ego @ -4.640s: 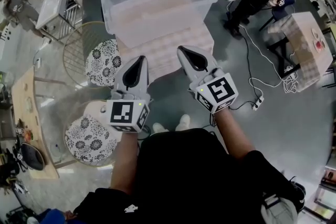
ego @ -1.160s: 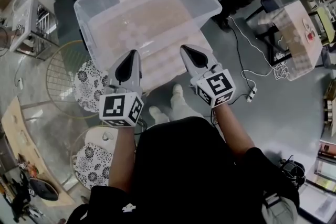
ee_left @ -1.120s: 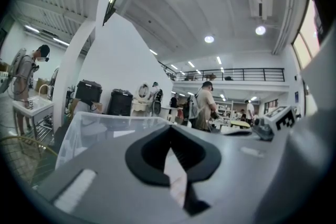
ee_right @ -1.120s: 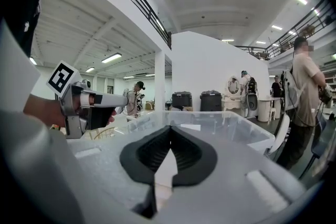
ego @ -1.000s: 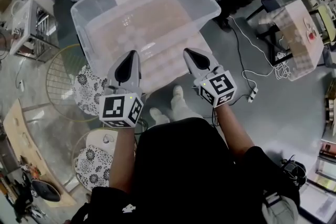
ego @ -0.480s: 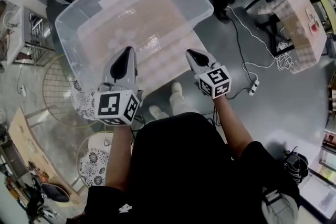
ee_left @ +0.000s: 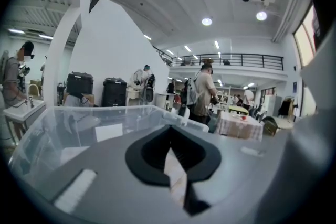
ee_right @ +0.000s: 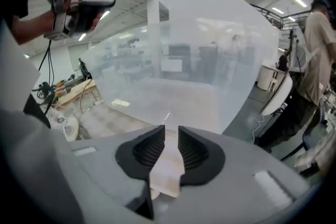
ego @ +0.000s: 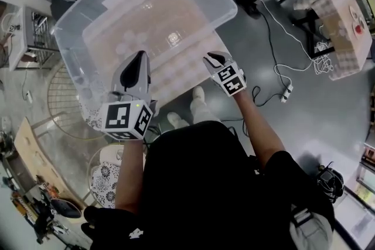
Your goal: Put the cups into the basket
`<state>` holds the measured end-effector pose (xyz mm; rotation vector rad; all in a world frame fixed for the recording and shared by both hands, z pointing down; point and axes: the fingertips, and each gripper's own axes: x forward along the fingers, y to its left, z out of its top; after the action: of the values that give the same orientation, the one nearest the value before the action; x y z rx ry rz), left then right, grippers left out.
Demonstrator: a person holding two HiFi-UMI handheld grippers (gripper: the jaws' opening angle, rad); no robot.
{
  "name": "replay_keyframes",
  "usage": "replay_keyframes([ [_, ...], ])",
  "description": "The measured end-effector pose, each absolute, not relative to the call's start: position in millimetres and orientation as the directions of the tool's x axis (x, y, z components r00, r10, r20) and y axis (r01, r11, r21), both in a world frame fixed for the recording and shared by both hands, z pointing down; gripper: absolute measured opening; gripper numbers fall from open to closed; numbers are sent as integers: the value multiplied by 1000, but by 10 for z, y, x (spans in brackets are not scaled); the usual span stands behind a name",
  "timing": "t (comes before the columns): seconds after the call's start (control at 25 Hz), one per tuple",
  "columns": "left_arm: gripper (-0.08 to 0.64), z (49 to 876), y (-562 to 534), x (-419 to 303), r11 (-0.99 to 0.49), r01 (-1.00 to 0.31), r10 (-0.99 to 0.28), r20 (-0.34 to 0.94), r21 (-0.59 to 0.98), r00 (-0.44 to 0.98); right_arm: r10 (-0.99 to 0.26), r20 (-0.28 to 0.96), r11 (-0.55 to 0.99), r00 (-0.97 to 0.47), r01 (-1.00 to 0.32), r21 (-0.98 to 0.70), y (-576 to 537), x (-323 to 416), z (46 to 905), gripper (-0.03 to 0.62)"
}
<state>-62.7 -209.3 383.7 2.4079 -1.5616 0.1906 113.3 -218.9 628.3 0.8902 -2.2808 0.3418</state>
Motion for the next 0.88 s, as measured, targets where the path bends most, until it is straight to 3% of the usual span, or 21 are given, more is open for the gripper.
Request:
replay_keyframes([
  [0.4,5,3956,-2120,-622,-354,-927,-880,293,125,375,-335,858,911,-389,-365,190,-2267,1001,6963,92],
  [0.68,5,3964,-2100,-673,-330,-936,-888,295,125,352,-324,905,934,-274,-247,260,-2259,1024,7213,91],
  [0.88,5,3963,-2062,-743,-311,-942,-896,291,130,336,-324,916,937,-235,-213,276,-2291,1054,7235,20],
])
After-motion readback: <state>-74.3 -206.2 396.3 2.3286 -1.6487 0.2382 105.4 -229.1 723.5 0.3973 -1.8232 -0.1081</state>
